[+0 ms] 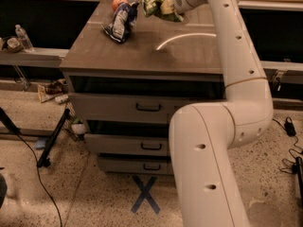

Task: Move green jalapeno chip bag near blue chip bag

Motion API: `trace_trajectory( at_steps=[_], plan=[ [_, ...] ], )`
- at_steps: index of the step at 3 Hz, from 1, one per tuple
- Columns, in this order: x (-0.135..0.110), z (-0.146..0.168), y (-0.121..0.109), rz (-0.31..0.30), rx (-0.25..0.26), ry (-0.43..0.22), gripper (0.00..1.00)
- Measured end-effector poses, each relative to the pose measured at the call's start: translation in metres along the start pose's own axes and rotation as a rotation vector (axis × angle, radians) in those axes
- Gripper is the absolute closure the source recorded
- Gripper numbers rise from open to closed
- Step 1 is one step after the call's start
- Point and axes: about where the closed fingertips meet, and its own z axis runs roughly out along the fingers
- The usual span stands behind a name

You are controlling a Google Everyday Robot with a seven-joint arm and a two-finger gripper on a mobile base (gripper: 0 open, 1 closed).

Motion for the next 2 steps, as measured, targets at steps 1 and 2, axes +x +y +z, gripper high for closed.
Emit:
trace_trajectory(
  at_steps=[1, 2],
  plan=[
    [-0.003, 0.011, 0.01, 0.038, -0.007, -0.005, 1.0],
    [0.009, 0.02, 0.034, 0.07, -0.027, 0.017, 0.77]
  ],
)
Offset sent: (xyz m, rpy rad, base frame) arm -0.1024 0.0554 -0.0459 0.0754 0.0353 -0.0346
